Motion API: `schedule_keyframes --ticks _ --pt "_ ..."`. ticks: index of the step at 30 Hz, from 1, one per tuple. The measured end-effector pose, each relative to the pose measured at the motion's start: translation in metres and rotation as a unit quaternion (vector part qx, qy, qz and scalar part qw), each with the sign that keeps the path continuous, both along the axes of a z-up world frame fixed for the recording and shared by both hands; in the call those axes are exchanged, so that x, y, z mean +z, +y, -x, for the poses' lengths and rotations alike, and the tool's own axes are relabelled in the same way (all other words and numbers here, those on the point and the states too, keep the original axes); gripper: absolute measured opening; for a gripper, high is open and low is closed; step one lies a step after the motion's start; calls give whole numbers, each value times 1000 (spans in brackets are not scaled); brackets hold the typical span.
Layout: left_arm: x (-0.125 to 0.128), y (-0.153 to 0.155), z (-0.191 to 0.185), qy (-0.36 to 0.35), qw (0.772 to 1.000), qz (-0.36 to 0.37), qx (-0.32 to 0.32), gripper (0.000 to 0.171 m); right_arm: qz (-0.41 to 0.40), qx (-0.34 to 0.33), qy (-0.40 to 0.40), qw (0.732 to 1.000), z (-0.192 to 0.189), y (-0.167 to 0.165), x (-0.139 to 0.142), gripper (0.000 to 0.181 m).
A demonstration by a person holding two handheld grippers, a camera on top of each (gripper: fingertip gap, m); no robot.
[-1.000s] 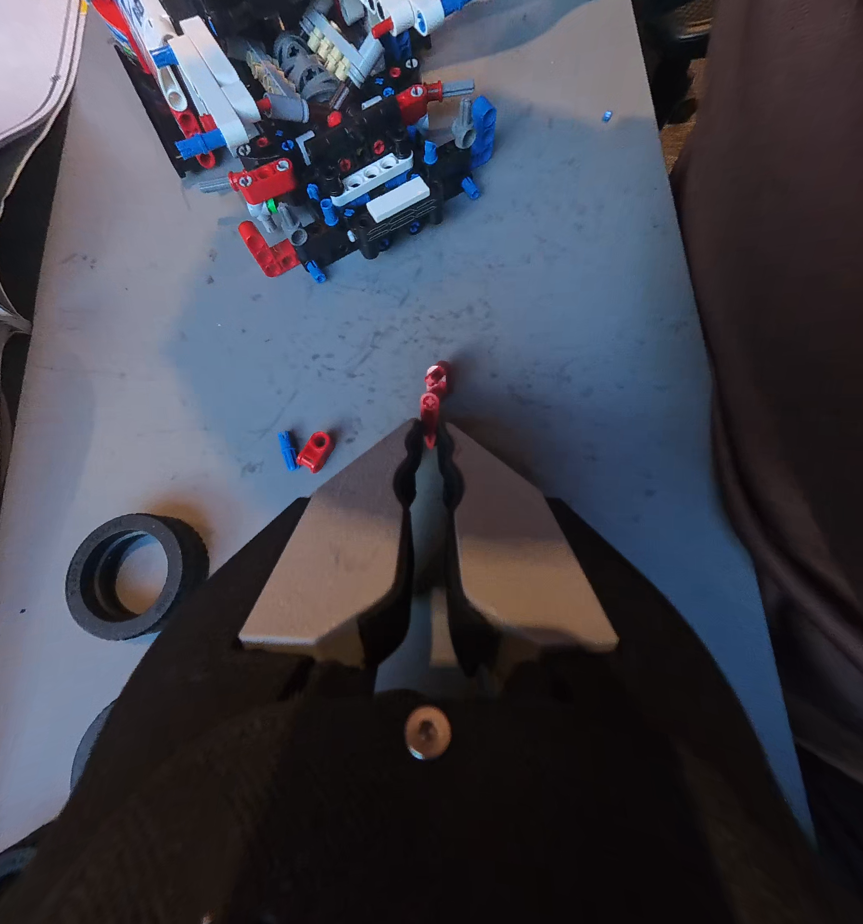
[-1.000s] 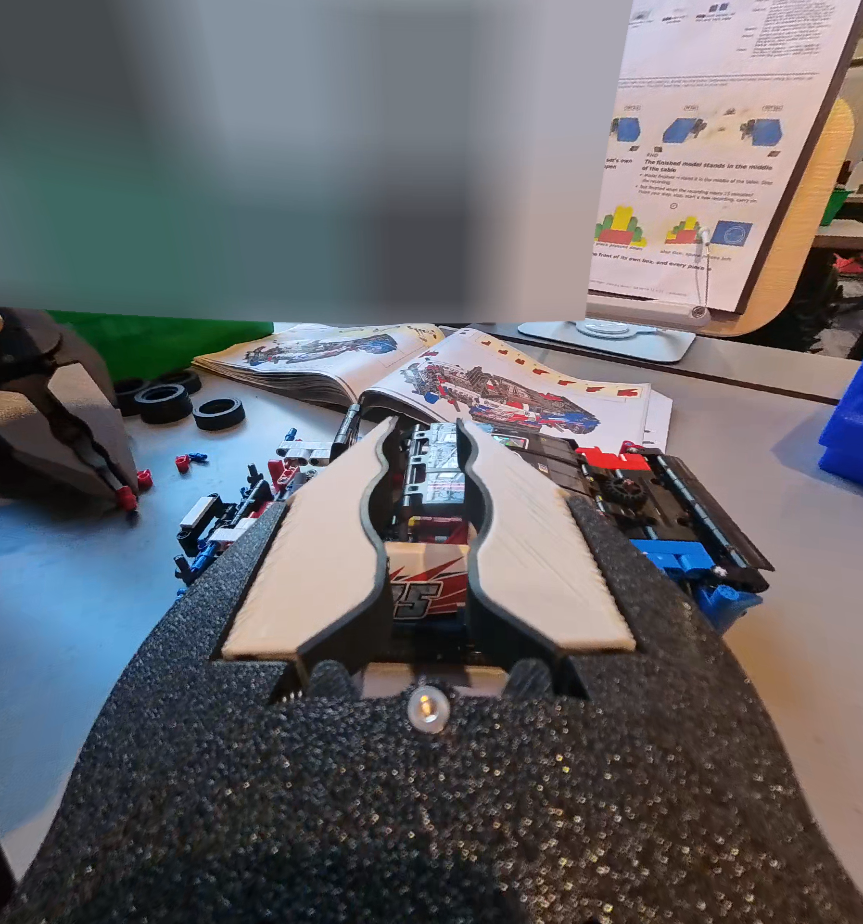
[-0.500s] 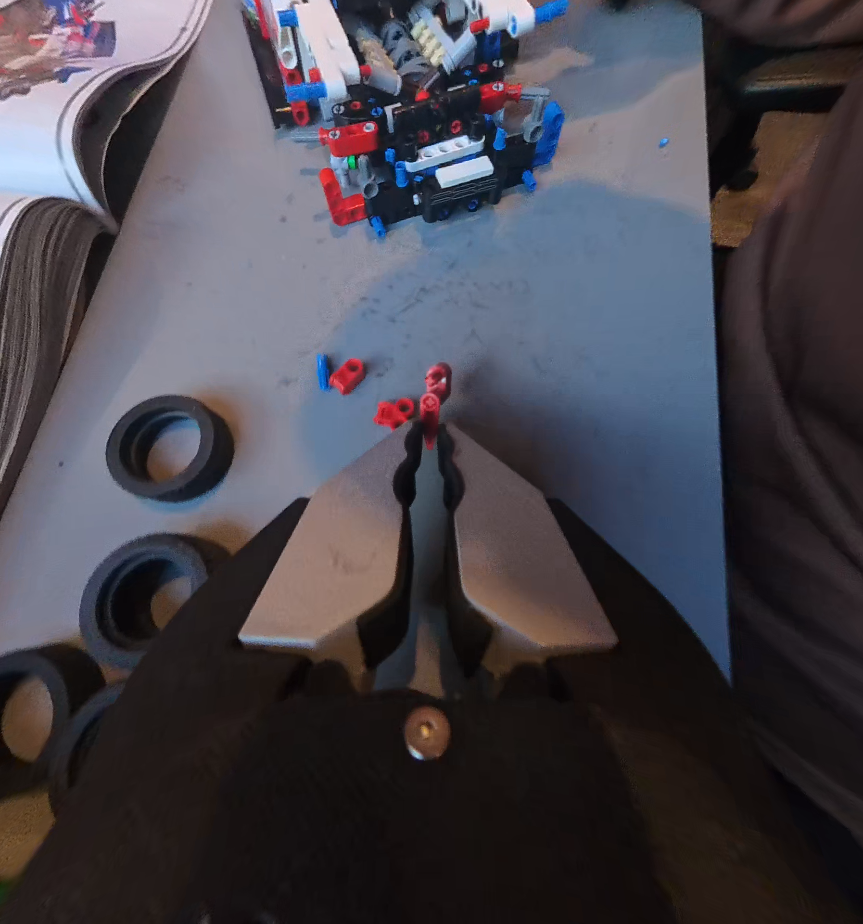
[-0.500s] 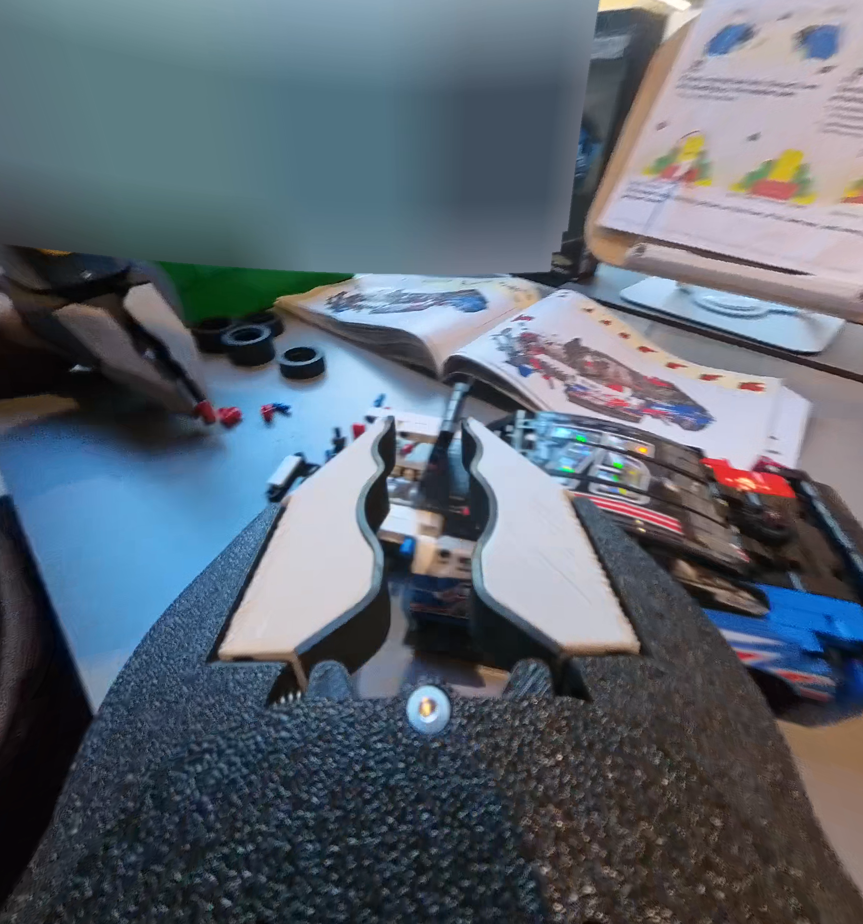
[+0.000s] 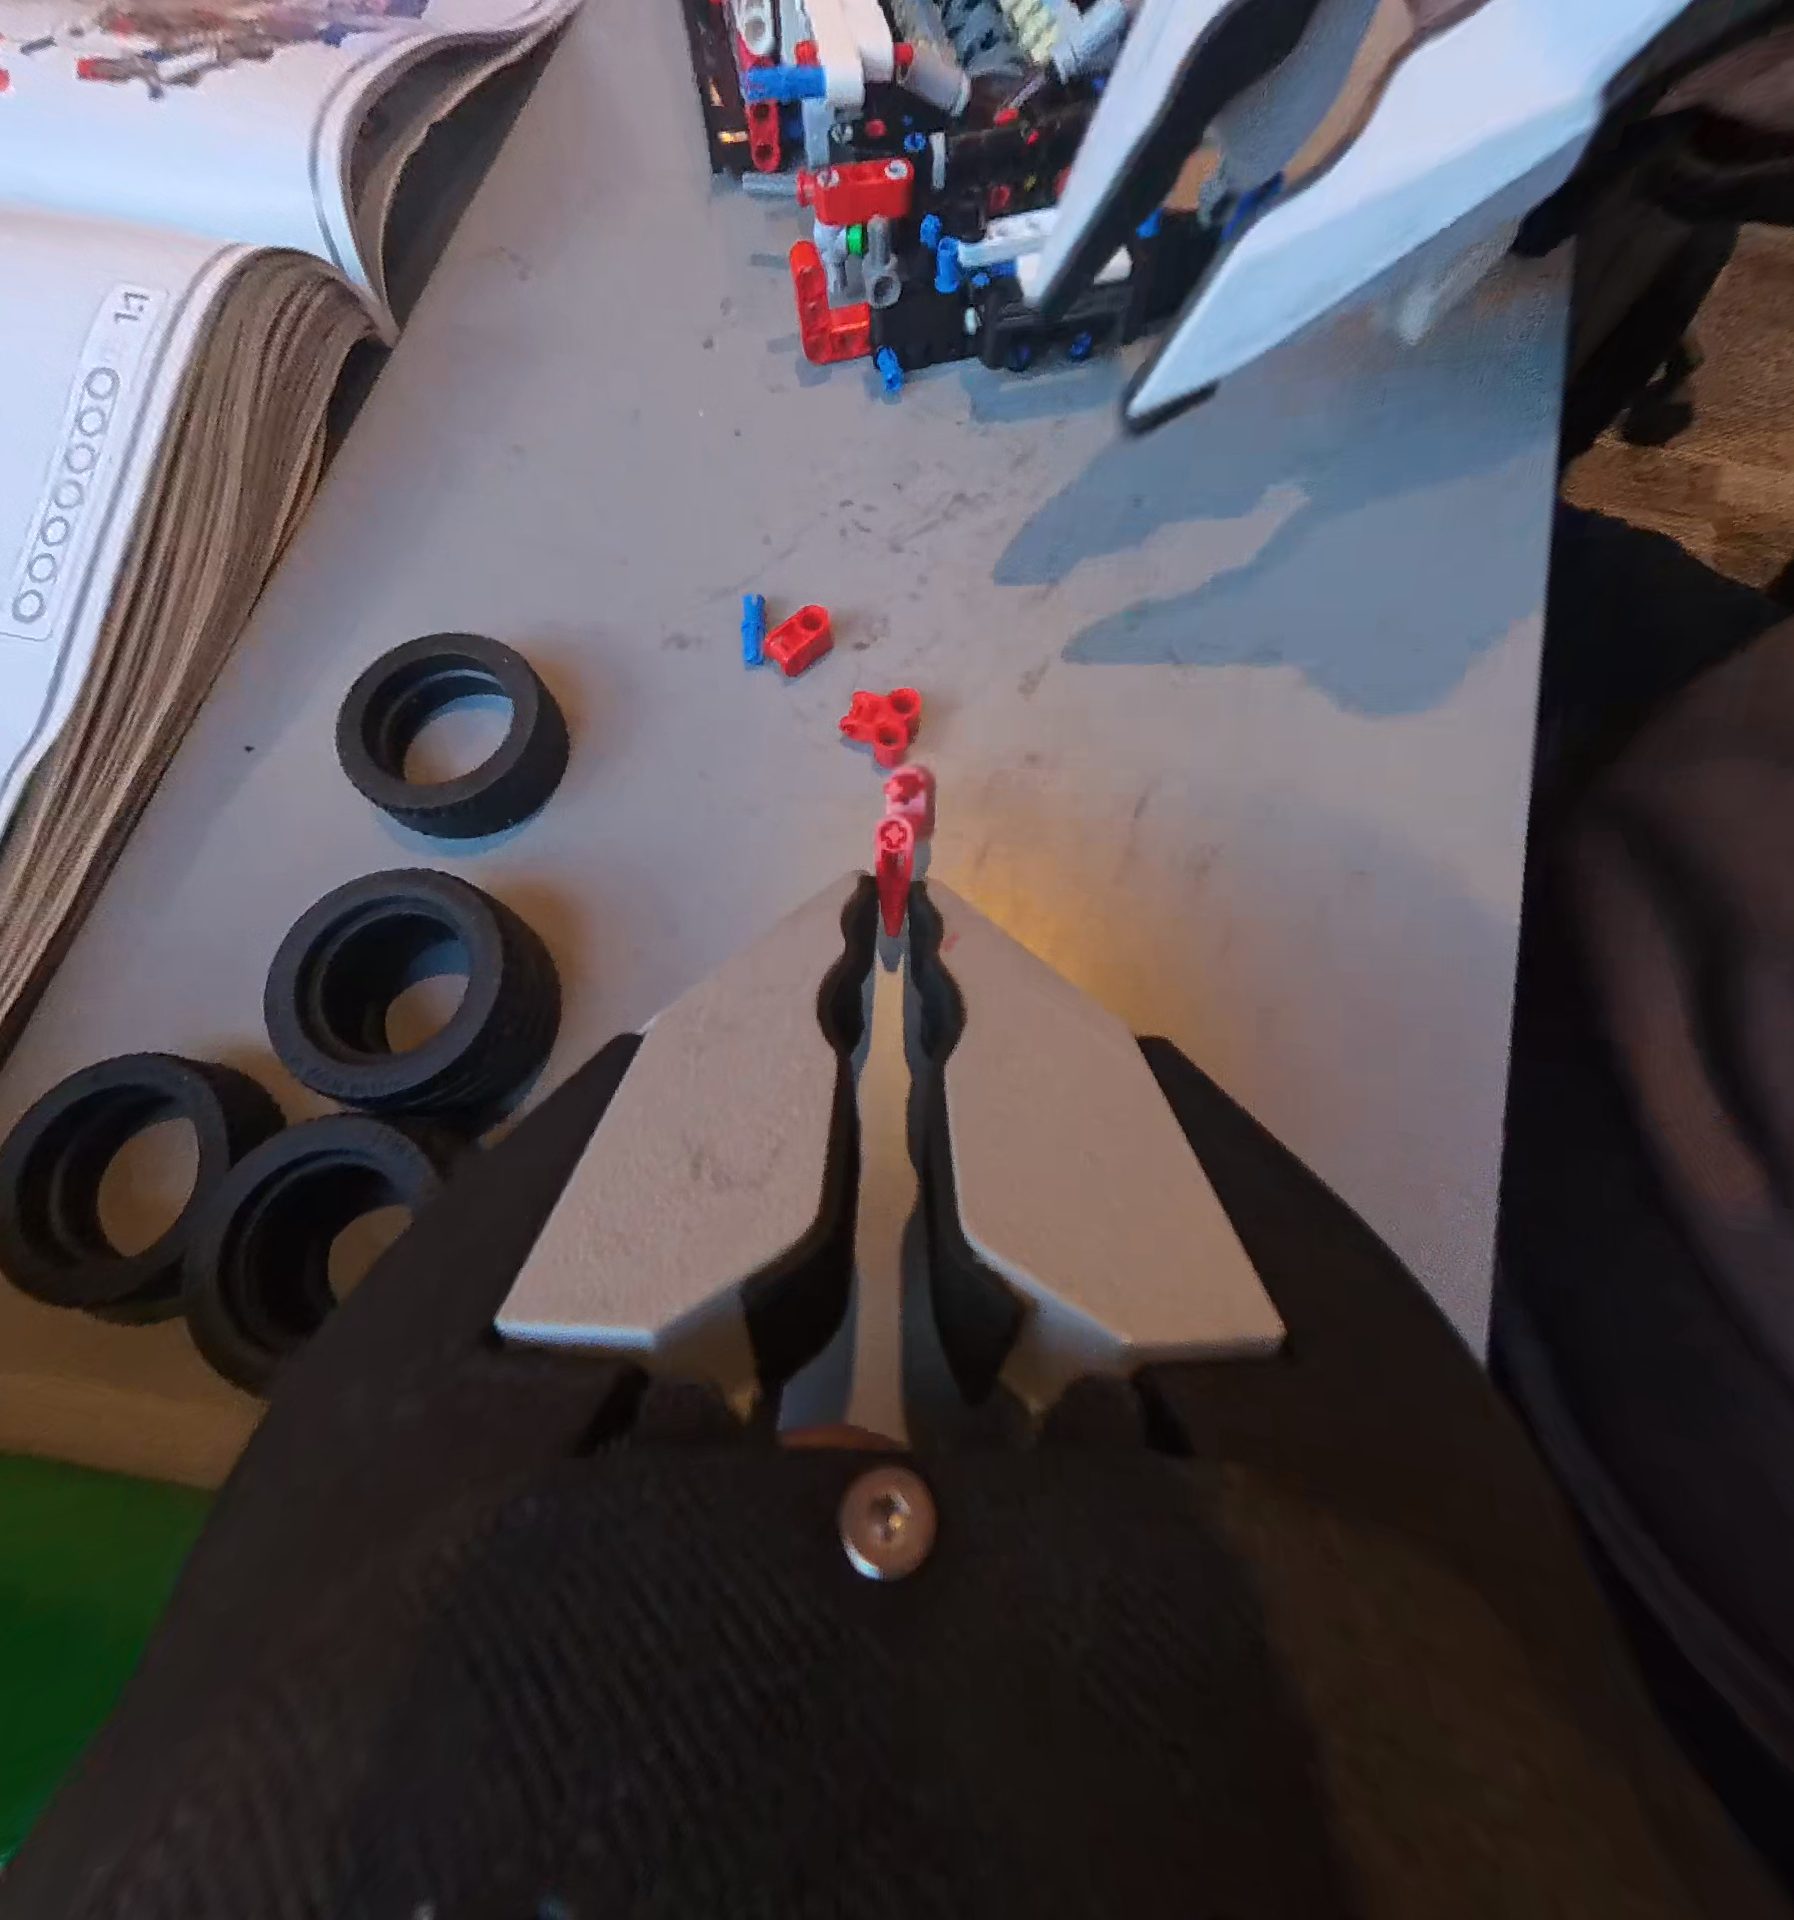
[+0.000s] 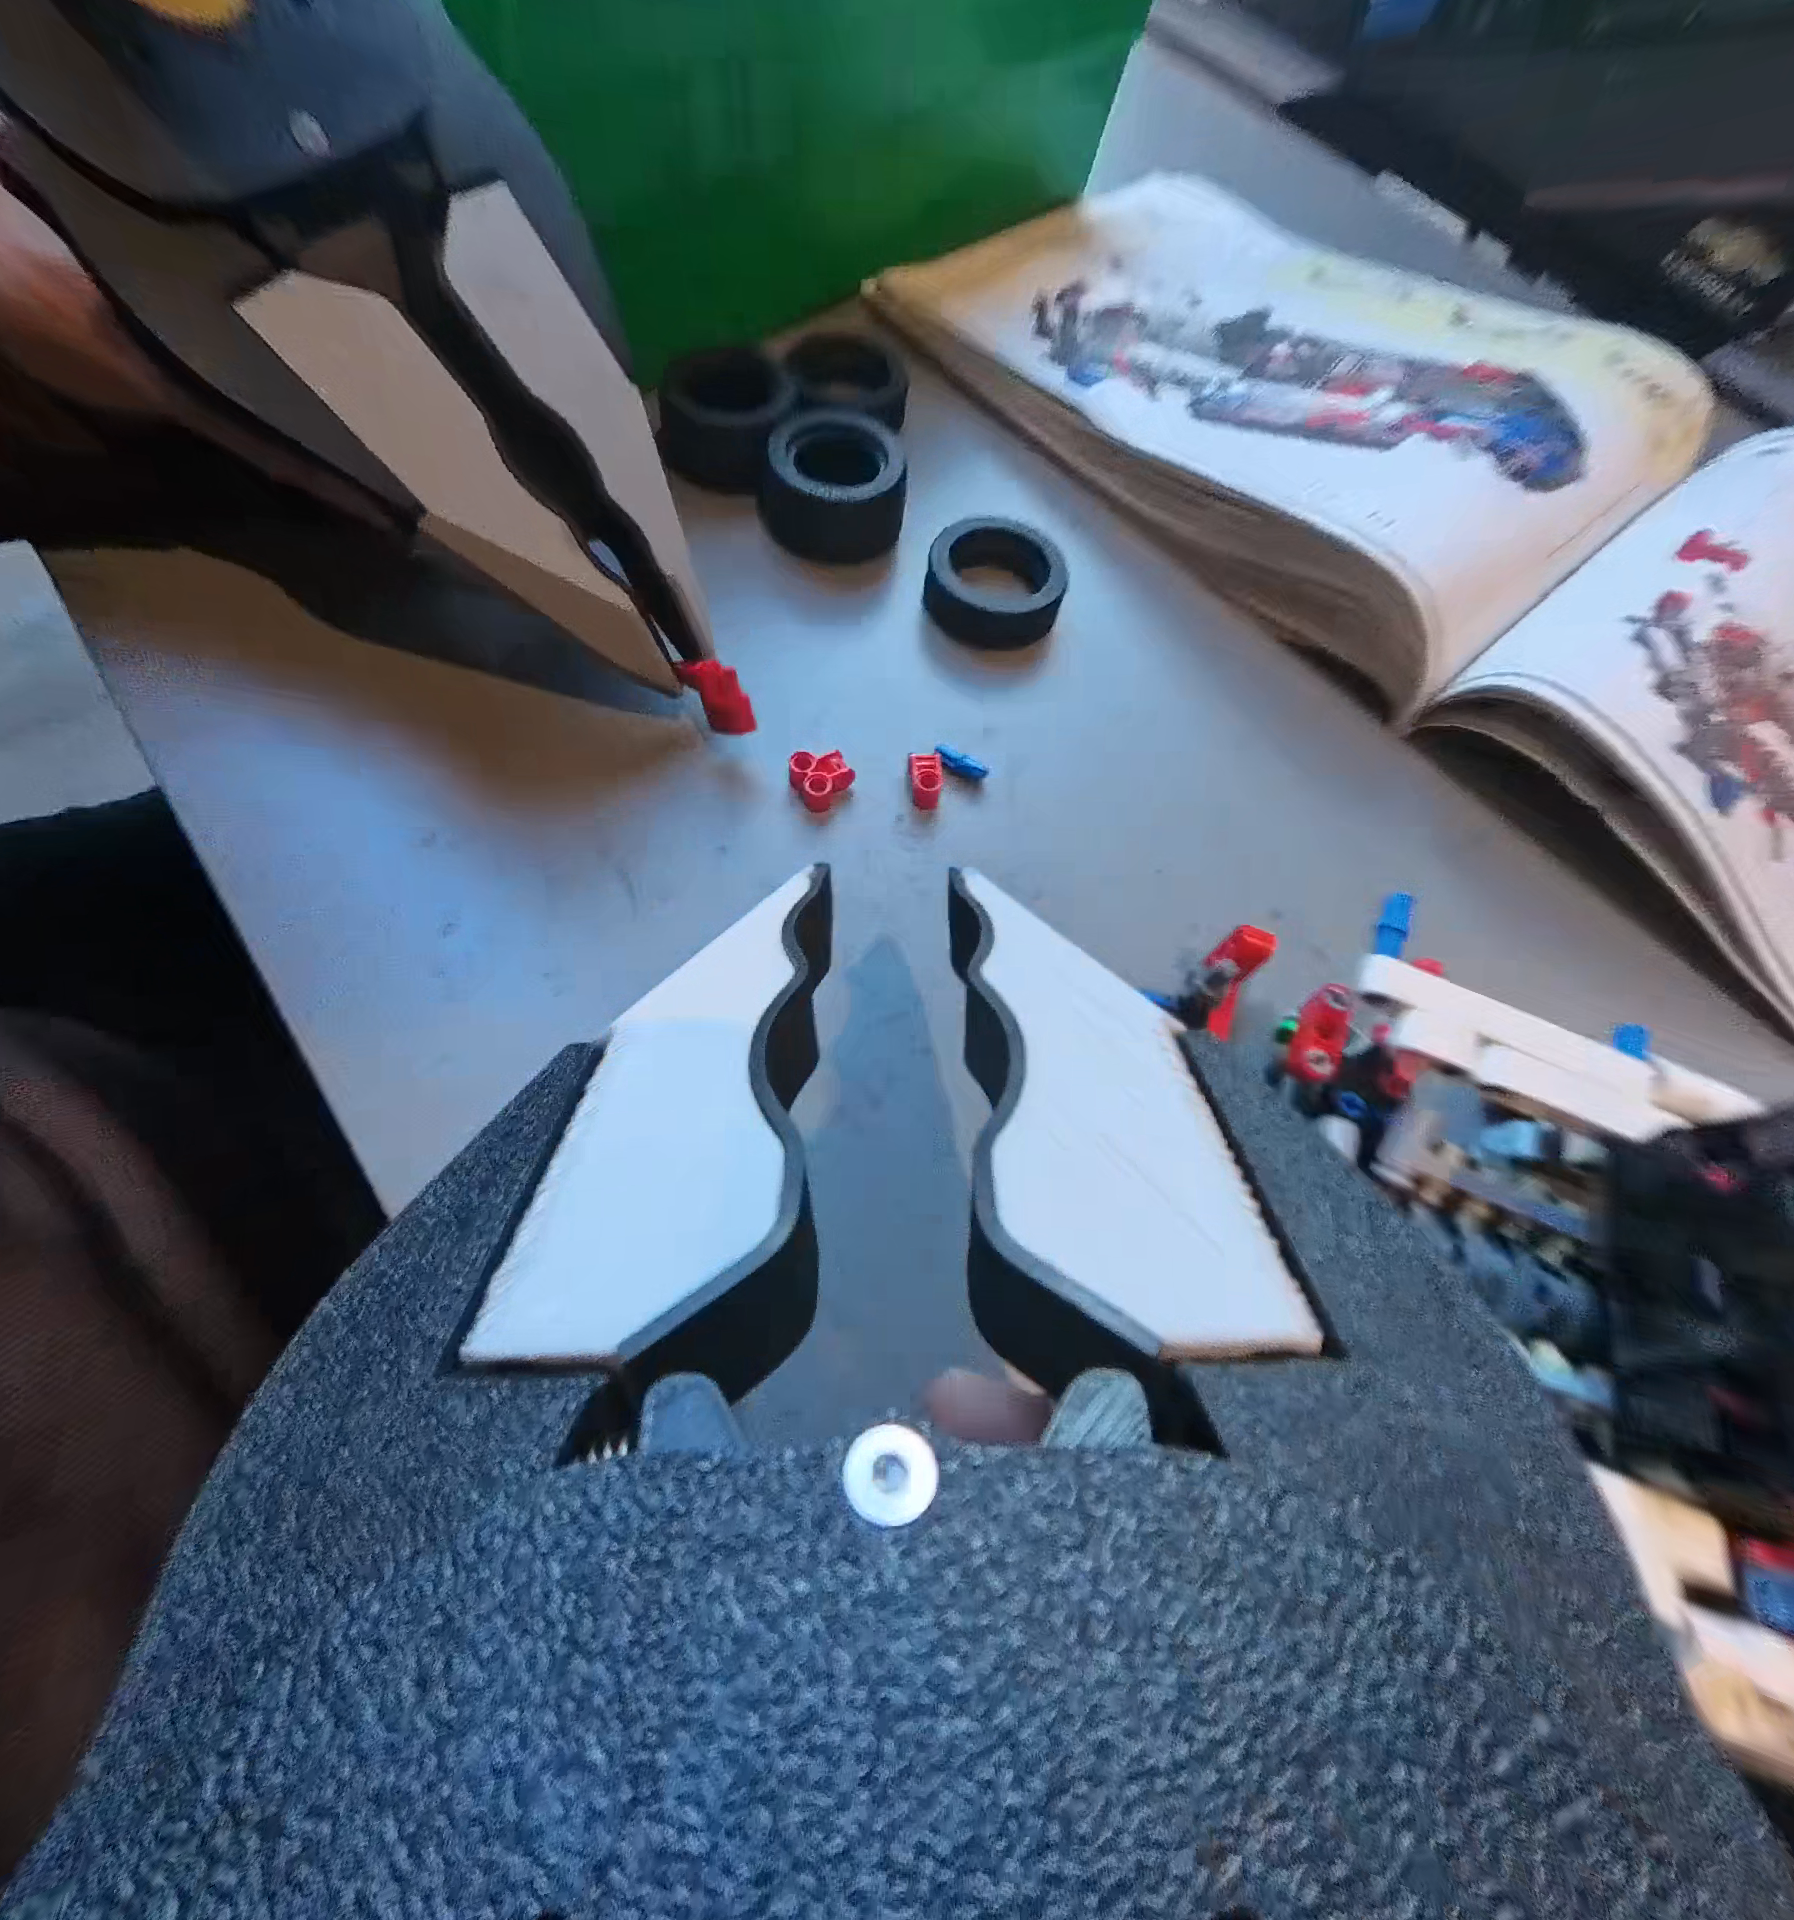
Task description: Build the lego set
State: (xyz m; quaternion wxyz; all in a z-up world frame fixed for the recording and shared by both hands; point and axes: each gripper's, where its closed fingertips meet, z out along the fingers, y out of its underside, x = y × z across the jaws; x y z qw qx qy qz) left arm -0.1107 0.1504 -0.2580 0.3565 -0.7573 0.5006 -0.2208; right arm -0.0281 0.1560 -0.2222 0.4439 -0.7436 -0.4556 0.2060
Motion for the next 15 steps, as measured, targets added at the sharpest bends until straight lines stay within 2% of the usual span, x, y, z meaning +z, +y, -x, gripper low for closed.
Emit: schedule_keyframes --ticks 8,15 --pt "0 -6 -3 2 1000 -5 -25 4 8 1 -63 998 27 11 -25 23" --pt "12 -5 -2 -37 999 -14 -21 15 6 -29 -96 995 33 32 -29 13"
